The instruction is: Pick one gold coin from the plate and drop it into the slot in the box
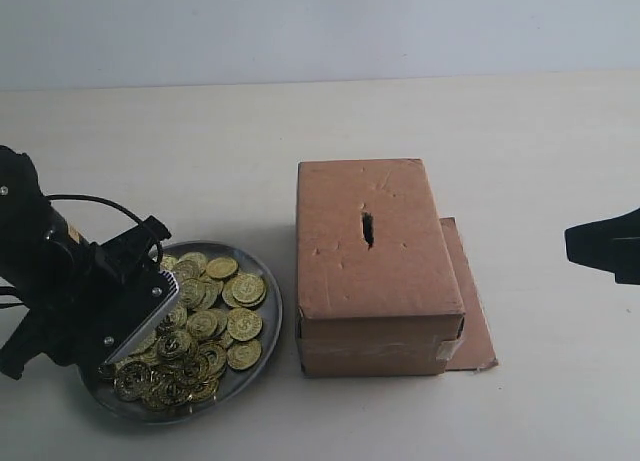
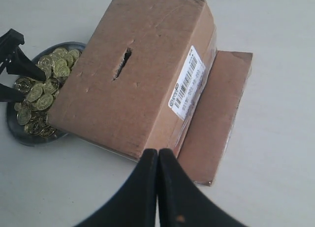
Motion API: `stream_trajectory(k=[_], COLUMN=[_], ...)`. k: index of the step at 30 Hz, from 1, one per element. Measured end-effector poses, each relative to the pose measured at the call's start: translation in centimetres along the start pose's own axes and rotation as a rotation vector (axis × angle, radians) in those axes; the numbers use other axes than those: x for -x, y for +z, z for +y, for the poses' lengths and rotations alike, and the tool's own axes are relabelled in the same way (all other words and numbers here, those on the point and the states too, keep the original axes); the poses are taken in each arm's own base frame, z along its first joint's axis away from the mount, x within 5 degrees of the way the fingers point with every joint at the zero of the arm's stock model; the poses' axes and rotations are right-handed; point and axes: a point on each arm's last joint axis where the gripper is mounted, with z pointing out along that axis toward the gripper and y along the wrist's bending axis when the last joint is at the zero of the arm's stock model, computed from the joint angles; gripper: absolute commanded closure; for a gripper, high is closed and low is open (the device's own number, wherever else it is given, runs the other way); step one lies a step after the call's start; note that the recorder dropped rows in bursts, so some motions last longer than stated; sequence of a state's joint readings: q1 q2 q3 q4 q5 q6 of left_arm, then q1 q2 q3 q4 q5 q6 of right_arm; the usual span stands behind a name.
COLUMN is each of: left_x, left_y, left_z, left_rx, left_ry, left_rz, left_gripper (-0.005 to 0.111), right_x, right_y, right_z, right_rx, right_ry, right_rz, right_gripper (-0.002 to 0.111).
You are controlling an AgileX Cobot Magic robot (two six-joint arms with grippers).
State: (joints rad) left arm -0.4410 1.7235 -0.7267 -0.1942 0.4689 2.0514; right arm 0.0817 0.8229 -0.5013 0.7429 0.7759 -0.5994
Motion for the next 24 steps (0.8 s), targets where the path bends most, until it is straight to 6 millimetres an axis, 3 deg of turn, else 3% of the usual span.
stream_trajectory(k=[11, 24], left_x=[0.73, 0.5], left_y=[-0.13, 0.27], left_z=[0.78, 1.0], left_rx=[-0.055, -0.093], left_ry=[0.141, 0.173], left_rz=[-0.005, -0.002], left_gripper=[0.043, 0.048], right_x=[0.0, 0.0], right_y=[0.0, 0.0], right_z=[0.0, 0.0], right_rx=[0.0, 0.0], right_ry=[0.0, 0.0], right_rz=[0.0, 0.0], right_gripper=[0.108, 0.108])
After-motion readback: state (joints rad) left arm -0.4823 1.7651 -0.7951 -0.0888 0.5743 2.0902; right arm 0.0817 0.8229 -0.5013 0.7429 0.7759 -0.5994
